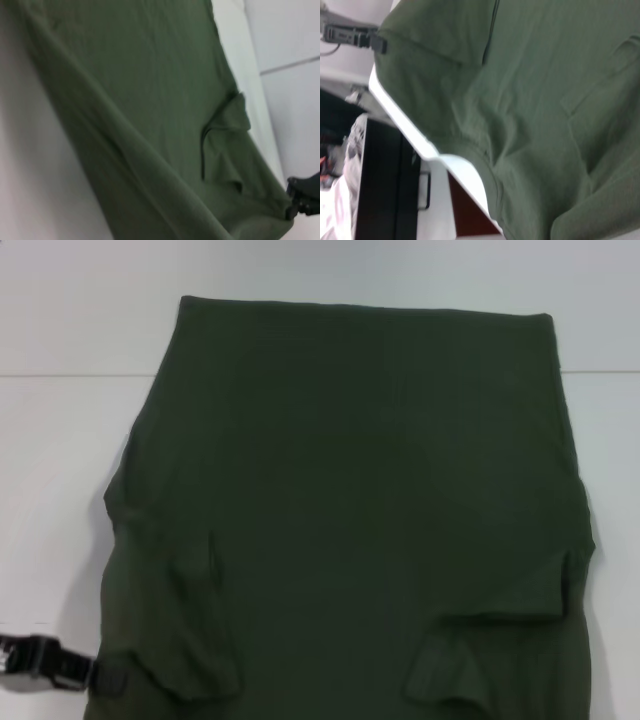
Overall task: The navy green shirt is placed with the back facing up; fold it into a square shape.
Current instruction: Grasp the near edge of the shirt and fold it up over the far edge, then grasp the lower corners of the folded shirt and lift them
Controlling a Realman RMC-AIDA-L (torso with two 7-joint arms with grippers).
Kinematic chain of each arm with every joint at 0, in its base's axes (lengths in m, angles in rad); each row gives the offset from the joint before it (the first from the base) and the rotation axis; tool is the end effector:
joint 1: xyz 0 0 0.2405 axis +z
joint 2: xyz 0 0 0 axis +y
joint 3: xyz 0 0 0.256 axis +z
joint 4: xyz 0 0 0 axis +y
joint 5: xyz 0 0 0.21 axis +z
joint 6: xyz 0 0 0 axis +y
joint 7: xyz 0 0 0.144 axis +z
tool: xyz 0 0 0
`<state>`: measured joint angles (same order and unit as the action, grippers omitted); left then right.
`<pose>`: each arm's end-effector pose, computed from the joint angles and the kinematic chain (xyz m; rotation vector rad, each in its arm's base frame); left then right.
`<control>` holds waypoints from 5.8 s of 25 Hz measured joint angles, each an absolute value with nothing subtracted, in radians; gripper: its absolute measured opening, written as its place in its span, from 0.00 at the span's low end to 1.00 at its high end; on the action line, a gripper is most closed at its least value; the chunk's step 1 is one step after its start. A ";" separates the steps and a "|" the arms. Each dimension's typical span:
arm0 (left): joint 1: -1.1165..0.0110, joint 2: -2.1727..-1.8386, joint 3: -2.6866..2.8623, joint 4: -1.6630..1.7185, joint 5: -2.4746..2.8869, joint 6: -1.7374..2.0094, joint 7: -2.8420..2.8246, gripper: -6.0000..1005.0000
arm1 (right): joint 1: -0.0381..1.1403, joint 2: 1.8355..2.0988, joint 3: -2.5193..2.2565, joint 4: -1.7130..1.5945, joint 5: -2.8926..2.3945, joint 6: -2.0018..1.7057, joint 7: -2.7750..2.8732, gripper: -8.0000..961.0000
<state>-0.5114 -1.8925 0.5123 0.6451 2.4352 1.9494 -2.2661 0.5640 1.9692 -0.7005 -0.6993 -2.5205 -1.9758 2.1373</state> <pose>-0.3173 0.2721 0.0709 2.3127 1.9127 0.3013 0.2955 0.2690 0.0345 2.4311 -1.5695 0.0329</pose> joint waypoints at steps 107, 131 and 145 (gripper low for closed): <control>-0.746 -2.133 0.289 0.305 1.759 0.719 -1.647 0.65 | 0.539 2.070 -0.327 -0.409 -1.885 -1.131 1.647 0.80; -0.616 -1.943 0.729 0.623 2.159 1.124 -1.946 0.85 | 0.358 2.033 -0.454 -0.427 -2.070 -1.660 1.146 0.81; -0.600 -1.991 0.734 0.635 2.228 1.065 -1.853 0.85 | 0.378 2.044 -0.454 -0.426 -2.088 -1.650 1.152 0.81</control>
<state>-0.6001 -1.9907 0.7345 0.6348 2.2282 1.0648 -1.8535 0.3777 2.0443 -0.4540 -0.4262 -2.0878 -1.6503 1.1520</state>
